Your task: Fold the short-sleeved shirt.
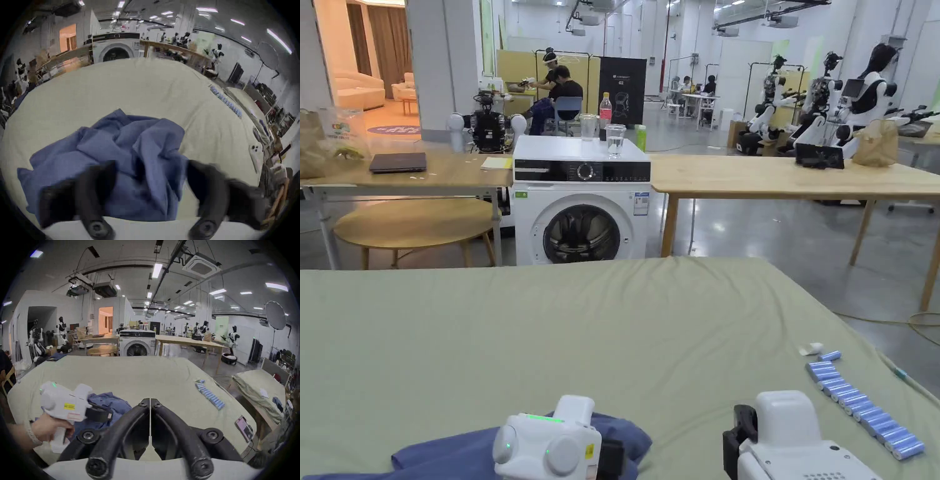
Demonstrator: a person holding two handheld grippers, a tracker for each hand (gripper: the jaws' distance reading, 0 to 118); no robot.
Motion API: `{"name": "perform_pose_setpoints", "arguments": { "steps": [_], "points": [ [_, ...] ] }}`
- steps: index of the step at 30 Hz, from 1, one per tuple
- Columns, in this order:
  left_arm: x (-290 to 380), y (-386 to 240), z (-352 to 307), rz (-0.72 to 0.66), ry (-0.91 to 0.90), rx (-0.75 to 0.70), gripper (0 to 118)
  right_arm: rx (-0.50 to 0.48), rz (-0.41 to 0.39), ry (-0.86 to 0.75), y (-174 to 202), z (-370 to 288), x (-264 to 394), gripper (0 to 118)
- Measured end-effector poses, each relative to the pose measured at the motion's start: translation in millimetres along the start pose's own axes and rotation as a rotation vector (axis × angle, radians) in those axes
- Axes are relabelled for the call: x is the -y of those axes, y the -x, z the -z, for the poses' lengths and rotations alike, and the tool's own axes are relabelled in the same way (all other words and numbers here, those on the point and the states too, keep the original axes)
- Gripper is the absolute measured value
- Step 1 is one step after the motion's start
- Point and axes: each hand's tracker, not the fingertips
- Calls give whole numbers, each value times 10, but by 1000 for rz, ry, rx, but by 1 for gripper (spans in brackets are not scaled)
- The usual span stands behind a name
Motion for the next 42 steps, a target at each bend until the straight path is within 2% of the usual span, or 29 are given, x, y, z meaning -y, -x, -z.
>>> {"name": "perform_pose_setpoints", "arguments": {
  "steps": [3, 6, 10, 12, 13, 14, 15, 17, 22, 26, 31, 32, 33, 34, 39, 41, 42],
  "points": [
    [98, 152, -882, 19, -185, -25, 101, -50, 20, -4, 84, -31, -21, 0],
    [361, 425, -1893, 38, -373, -168, 101, -95, 23, -2, 252, -72, -21, 0],
    [867, 892, -2882, -13, -454, -363, 101, -161, 17, -10, 546, -74, 9, 0],
    [1100, 1197, -3122, -44, -455, -483, 101, -170, 19, -14, 694, -75, 12, 0],
    [1201, 1330, -3217, -64, -435, -545, 92, -175, 19, -17, 766, -84, 7, 0],
    [1268, 1441, -3272, -85, -407, -561, 60, -186, 21, -18, 815, -89, 2, 0],
    [1337, 1556, -3329, -108, -393, -550, 0, -198, 22, -18, 874, -99, -9, 0],
    [1382, 1549, -3345, -160, -307, -578, 0, -217, 14, -26, 980, -134, -21, 0],
    [1339, 1693, -3121, -176, -285, -505, 0, -229, -39, -29, 1114, -149, -19, 0],
    [1063, 2127, -2542, -222, -156, -438, 0, -221, -49, -16, 1070, -76, 14, 0],
    [665, 2696, -1622, -248, 10, -452, 0, -189, -61, 13, 942, 96, 64, 0],
    [588, 2733, -1530, -244, 26, -476, 17, -178, -69, 22, 912, 143, 76, 0],
    [521, 2795, -1398, -248, 39, -473, 78, -167, -73, 26, 885, 186, 90, 0],
    [468, 2875, -1218, -259, 81, -468, 116, -156, -72, 38, 851, 236, 104, 0],
    [238, 3117, -661, -295, 211, -480, 111, -112, -67, 93, 641, 506, 209, 0],
    [324, 3281, -488, -274, 254, -549, 101, -91, -70, 121, 542, 670, 257, 0],
    [334, 3321, -434, -262, 272, -561, 90, -77, -74, 140, 499, 752, 283, 0]
  ]
}}
